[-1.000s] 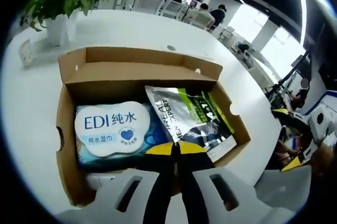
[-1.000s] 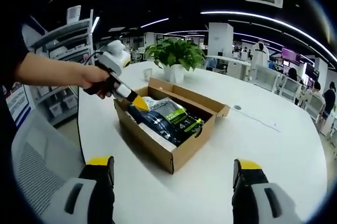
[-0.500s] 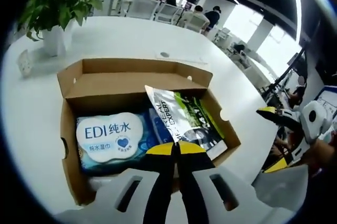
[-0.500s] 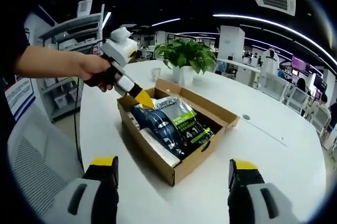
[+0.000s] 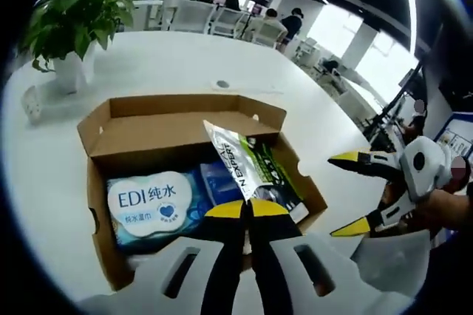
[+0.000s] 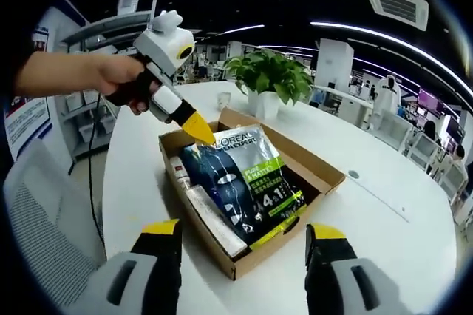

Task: Operate the shoe box by opening the lid, removing the specified soft item, and placing it in the target area until the item is outside and the box remains undamaged.

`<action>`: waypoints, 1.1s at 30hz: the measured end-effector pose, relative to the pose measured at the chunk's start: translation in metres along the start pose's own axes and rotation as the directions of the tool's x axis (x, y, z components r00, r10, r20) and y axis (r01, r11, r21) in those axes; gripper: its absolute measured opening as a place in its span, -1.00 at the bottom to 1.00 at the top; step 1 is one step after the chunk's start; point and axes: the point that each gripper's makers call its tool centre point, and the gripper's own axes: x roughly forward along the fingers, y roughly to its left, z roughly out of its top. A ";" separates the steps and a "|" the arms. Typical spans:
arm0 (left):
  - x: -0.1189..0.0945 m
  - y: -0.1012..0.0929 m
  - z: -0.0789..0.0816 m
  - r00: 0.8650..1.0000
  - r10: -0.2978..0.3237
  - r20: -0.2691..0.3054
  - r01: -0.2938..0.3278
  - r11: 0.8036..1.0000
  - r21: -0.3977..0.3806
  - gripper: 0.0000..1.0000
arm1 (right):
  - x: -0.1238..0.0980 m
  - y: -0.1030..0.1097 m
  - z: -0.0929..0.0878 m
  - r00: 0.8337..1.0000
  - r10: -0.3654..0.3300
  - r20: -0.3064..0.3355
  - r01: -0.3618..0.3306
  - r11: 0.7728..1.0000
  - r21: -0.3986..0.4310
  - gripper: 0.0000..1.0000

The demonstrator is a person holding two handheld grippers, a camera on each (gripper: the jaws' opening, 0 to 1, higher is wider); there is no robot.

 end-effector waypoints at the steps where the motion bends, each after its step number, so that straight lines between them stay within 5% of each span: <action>1: 0.000 -0.001 0.001 1.000 0.000 -0.001 0.000 1.000 0.003 -1.00 | 0.002 -0.001 0.001 1.000 0.000 0.000 0.000 1.000 -0.001 0.28; 33: -0.003 -0.027 0.020 0.999 -0.034 0.002 0.034 0.998 0.048 -1.00 | 0.054 -0.004 0.001 1.000 -0.003 -0.030 0.002 0.999 -0.045 -0.44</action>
